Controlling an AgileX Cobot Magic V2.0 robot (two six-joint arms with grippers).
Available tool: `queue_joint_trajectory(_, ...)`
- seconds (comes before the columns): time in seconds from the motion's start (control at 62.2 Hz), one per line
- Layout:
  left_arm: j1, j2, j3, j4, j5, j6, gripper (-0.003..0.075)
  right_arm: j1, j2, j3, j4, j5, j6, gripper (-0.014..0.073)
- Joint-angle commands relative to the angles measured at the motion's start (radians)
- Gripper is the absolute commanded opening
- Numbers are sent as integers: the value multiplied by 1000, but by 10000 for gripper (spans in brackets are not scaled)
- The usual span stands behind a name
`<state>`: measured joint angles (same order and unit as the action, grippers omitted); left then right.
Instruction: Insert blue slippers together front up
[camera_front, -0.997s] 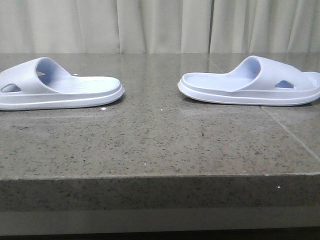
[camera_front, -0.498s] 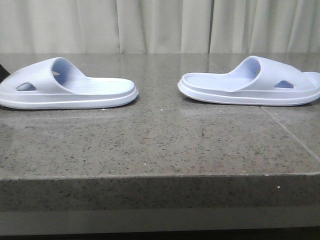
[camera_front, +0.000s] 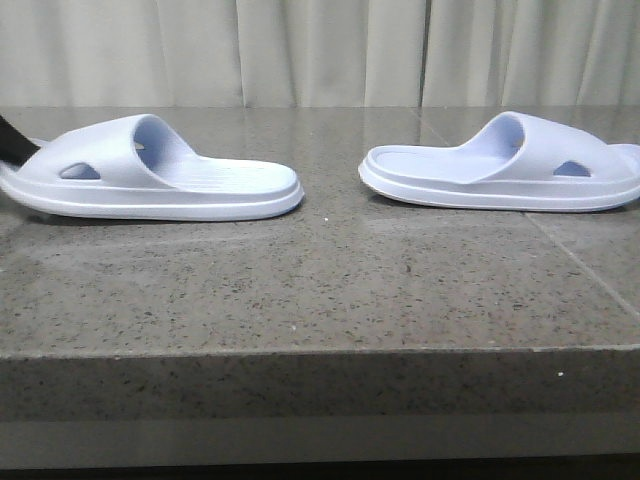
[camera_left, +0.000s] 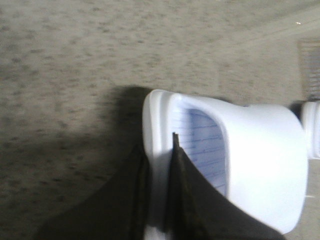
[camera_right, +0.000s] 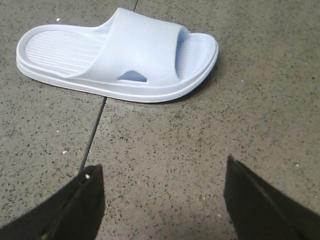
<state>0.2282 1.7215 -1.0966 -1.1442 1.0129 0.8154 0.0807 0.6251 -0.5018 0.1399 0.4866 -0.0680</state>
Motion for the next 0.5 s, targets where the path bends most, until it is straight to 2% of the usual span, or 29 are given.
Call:
queue_joint_trajectory(0.0, -4, -102, -16, -77, 50, 21, -20, -3, 6, -30, 5, -61, -2, 528)
queue_joint_trajectory(0.145, -4, -223, 55, -140, 56, 75, -20, -3, 6, -30, 5, -58, -2, 528)
queue_joint_trajectory(0.482, -4, -420, 354, -368, 56, 219, -20, -3, 6, -30, 8, -49, 13, 528)
